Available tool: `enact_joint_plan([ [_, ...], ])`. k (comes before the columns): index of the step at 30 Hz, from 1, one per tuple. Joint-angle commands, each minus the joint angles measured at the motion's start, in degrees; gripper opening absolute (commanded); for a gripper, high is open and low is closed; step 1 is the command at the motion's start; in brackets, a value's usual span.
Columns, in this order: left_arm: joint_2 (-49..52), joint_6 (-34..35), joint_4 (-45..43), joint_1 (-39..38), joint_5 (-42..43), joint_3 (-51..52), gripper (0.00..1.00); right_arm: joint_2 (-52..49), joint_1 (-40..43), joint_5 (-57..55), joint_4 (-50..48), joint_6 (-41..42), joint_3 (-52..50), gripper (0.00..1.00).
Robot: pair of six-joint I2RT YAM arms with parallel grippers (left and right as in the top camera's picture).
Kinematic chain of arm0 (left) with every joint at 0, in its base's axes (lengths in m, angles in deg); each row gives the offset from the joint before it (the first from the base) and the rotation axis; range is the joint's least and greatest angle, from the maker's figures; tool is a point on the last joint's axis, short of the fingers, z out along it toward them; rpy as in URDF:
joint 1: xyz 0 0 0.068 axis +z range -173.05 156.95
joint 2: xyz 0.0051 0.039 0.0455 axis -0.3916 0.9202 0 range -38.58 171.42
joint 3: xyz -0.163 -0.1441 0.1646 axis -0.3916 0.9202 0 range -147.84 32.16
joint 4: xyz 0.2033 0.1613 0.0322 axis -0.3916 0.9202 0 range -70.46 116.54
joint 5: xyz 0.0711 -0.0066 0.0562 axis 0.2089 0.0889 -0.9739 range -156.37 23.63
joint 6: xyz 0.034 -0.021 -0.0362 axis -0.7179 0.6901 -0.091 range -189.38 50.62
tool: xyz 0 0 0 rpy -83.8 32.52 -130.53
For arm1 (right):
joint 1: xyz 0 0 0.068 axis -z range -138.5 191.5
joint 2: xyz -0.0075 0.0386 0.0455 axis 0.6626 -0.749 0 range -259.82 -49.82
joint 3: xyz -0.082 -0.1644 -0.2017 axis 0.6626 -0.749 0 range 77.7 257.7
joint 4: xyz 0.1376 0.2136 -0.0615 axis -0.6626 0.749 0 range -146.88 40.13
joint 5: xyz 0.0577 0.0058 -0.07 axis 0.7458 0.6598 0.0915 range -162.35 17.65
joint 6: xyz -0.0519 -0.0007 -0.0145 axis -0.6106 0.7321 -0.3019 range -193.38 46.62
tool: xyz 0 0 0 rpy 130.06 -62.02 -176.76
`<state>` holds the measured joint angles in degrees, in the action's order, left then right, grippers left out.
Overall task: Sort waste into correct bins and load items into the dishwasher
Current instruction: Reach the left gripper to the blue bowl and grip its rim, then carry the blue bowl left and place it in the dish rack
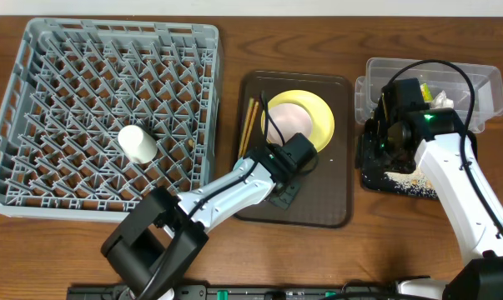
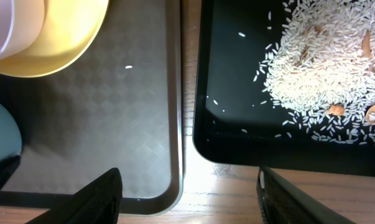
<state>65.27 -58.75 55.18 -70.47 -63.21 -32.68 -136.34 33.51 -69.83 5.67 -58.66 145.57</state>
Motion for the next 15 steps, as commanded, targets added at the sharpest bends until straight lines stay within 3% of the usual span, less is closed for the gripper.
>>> enact_joint_plan([
  [1, -2.1, 0.6, 0.7, -0.1, 0.9, -0.5, 0.06, 0.0, 0.6, -0.8, 0.1, 0.9, 0.6, 0.68],
  [10, -13.9, -0.9, 1.9, 1.5, 1.6, -2.1, 0.06, 0.0, 0.6, -0.9, 0.1, 0.4, 0.6, 0.67],
  [15, -19.4, -2.5, 5.4, 9.6, 8.5, -9.4, 0.06, 0.0, 0.6, -0.8, 0.1, 0.0, 0.6, 0.67],
])
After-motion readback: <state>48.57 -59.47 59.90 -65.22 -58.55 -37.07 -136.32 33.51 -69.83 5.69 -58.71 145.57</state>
